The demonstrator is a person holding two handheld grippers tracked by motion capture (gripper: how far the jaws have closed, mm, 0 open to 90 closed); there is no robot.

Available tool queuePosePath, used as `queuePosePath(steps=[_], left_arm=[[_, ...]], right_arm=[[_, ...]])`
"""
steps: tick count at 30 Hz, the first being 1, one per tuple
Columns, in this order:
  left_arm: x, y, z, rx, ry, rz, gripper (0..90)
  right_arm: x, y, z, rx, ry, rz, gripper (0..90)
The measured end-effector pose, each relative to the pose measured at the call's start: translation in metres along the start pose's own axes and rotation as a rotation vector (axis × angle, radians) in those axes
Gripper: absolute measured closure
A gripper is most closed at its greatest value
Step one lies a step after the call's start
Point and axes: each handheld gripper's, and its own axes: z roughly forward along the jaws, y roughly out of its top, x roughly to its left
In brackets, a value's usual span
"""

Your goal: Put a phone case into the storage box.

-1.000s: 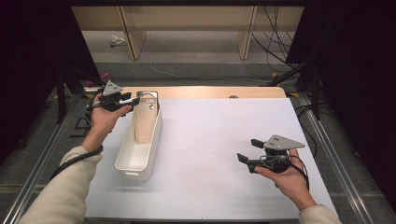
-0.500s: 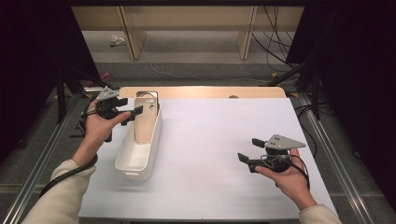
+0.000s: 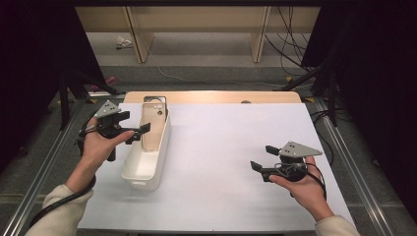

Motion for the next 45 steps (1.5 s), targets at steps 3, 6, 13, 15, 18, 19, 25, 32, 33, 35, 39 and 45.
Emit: queuePosePath(steps=[3,6,13,15,18,19,25,32,33,35,39,45], left_arm=[[-0.005,-0.002,-0.004,-0.008,-0.009,0.011,0.8],[-0.01,-0.005,-0.008,-0.021,-0.021,0.019,0.0],[-0.024,-0.017,-0.018,-0.067,-0.049,0.043,0.0],[-0.027,-0.021,-0.021,-0.075,-0.05,0.048,0.0],[-0.033,-0.026,-0.025,-0.08,-0.061,0.059,0.0],[-0.035,-0.029,-0.026,-0.081,-0.067,0.063,0.0],[-0.041,-0.043,-0.033,-0.087,-0.077,0.086,0.0],[-0.048,-0.055,-0.035,-0.084,-0.078,0.115,0.0],[-0.049,-0.056,-0.035,-0.08,-0.077,0.122,0.0],[-0.052,-0.058,-0.034,-0.078,-0.081,0.129,0.0],[-0.054,-0.06,-0.033,-0.075,-0.088,0.137,0.0],[-0.056,-0.062,-0.031,-0.071,-0.089,0.134,0.0]], right_arm=[[0.0,0.0,0.0,0.0,0.002,0.0,20.3],[0.0,0.0,0.0,0.002,0.001,-0.001,20.1],[-0.002,-0.002,-0.004,0.004,-0.002,0.0,20.0],[-0.002,-0.003,-0.006,0.005,-0.005,0.001,20.0],[-0.003,-0.004,-0.008,0.004,-0.007,0.003,19.9],[-0.003,-0.005,-0.009,0.003,-0.01,0.004,20.0],[-0.004,-0.006,-0.011,0.009,-0.01,0.002,19.9],[-0.003,-0.007,-0.01,0.012,-0.008,-0.001,19.8],[-0.003,-0.007,-0.01,0.012,-0.008,-0.002,19.8],[-0.003,-0.008,-0.01,0.012,-0.006,-0.003,19.8],[-0.002,-0.008,-0.01,0.011,-0.005,-0.001,19.8],[-0.001,-0.007,-0.009,0.011,0.002,-0.007,19.7]])
